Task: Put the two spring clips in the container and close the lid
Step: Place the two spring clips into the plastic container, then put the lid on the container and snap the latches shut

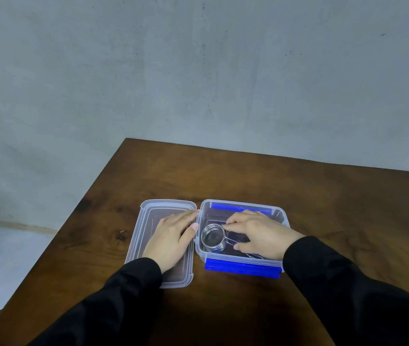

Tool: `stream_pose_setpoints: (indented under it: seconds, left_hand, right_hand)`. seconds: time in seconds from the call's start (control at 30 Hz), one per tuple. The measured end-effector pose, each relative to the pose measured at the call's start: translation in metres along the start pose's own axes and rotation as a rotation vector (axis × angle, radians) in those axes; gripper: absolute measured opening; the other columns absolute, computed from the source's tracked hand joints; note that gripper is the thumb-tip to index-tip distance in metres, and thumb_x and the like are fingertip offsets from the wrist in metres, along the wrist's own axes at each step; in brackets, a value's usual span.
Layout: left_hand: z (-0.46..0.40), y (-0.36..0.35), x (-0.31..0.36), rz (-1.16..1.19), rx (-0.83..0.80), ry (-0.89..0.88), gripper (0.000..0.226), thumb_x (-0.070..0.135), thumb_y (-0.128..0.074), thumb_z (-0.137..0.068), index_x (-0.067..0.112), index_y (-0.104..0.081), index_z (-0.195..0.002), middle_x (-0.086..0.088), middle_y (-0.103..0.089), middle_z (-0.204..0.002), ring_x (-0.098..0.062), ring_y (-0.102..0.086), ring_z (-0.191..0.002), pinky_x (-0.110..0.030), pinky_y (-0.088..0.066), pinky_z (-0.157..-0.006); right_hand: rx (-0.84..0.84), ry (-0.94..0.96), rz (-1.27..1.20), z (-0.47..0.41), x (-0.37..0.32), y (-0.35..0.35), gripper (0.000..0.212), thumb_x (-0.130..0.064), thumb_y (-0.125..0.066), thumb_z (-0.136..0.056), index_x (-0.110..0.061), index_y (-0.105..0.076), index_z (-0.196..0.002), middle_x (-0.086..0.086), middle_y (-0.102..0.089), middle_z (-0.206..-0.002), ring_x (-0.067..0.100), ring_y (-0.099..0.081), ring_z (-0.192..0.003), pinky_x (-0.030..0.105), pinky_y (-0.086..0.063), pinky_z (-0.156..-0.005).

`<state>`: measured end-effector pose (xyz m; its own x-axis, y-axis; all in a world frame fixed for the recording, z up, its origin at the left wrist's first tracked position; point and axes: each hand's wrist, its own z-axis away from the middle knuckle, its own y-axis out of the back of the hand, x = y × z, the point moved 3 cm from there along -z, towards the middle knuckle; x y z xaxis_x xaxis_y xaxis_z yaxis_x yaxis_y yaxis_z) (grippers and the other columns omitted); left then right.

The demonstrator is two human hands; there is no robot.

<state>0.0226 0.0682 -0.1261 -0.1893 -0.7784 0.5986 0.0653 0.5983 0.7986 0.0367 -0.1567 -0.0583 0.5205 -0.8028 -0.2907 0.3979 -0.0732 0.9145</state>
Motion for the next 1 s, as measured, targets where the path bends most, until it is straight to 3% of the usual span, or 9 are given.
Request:
stream_pose_setpoints:
  seconds: [0.2,0.5,0.57,0.67,0.77,0.83,0.9,1.0]
  left_hand:
    - [0.000,0.001,0.001,-0.001,-0.009,0.000,0.062,0.063,-0.014,-0.097,0.038,-0.045,-0.146,0.013,-0.049,-0.149,-0.009,-0.038,-0.138,-0.036,-0.023,-0.114]
    - [0.002,0.001,0.000,0.016,-0.023,0.029,0.068,0.068,-0.013,-0.095,0.037,-0.044,-0.147,0.013,-0.049,-0.149,-0.012,-0.038,-0.139,-0.041,-0.026,-0.115]
    - [0.003,0.003,-0.001,0.040,-0.029,0.054,0.066,0.068,-0.018,-0.095,0.037,-0.044,-0.147,0.013,-0.048,-0.149,-0.013,-0.038,-0.139,-0.043,-0.029,-0.115]
    - [0.006,0.012,0.005,0.151,0.002,0.124,0.048,0.056,-0.042,-0.097,0.038,-0.048,-0.141,0.018,-0.050,-0.141,-0.010,-0.043,-0.132,-0.040,-0.038,-0.110]
    - [0.016,0.031,0.015,0.098,0.100,0.157,0.024,0.047,-0.054,-0.095,0.036,-0.055,-0.116,0.017,-0.057,-0.121,-0.007,-0.053,-0.110,-0.028,-0.048,-0.092]
    - [0.032,0.042,0.018,-0.048,0.102,0.107,0.014,0.048,-0.053,-0.094,0.036,-0.053,-0.103,0.017,-0.057,-0.108,-0.007,-0.054,-0.099,-0.025,-0.048,-0.086]
    - [0.056,0.045,0.017,-0.233,0.037,-0.059,0.020,0.056,-0.049,-0.092,0.036,-0.051,-0.093,0.018,-0.058,-0.099,-0.006,-0.055,-0.091,-0.027,-0.048,-0.087]
    - [0.084,0.038,0.003,-0.405,-0.096,-0.275,0.027,0.064,-0.051,-0.086,0.037,-0.049,-0.087,0.017,-0.064,-0.112,-0.005,-0.059,-0.103,-0.031,-0.042,-0.101]
  right_hand:
    - [0.035,-0.021,0.015,0.003,-0.003,-0.003,0.057,-0.036,-0.063,-0.096,-0.031,-0.043,-0.150,-0.010,-0.045,-0.150,0.014,-0.036,-0.137,0.032,-0.024,-0.113]
    - [0.087,-0.089,-0.025,0.009,-0.007,0.002,0.064,-0.050,-0.060,-0.093,-0.029,-0.041,-0.151,-0.010,-0.042,-0.154,0.013,-0.034,-0.141,0.033,-0.027,-0.114]
    - [0.190,-0.096,-0.096,0.018,-0.005,0.006,0.059,-0.051,-0.056,-0.094,-0.029,-0.047,-0.148,-0.011,-0.046,-0.151,0.010,-0.037,-0.138,0.031,-0.029,-0.114]
    - [0.527,-0.106,-0.144,0.037,0.007,0.012,0.044,-0.044,-0.053,-0.097,-0.022,-0.063,-0.134,-0.009,-0.059,-0.133,0.009,-0.049,-0.122,0.037,-0.041,-0.109]
    - [0.737,-0.321,-0.242,0.053,0.026,0.010,0.041,-0.036,-0.056,-0.098,-0.021,-0.060,-0.136,-0.007,-0.055,-0.137,0.008,-0.048,-0.124,0.025,-0.043,-0.103]
    - [0.656,-0.522,-0.369,0.058,0.040,-0.001,0.051,-0.039,-0.056,-0.098,-0.024,-0.047,-0.146,-0.003,-0.046,-0.150,0.013,-0.048,-0.132,0.022,-0.047,-0.094]
    - [0.522,-0.653,-0.524,0.060,0.050,-0.015,0.062,-0.044,-0.053,-0.098,-0.026,-0.034,-0.154,0.001,-0.041,-0.156,0.020,-0.049,-0.135,0.030,-0.054,-0.089]
    - [0.491,-0.643,-0.750,0.060,0.058,-0.031,0.048,-0.044,-0.045,-0.102,-0.029,-0.041,-0.147,0.001,-0.056,-0.144,0.019,-0.058,-0.124,0.039,-0.058,-0.090]
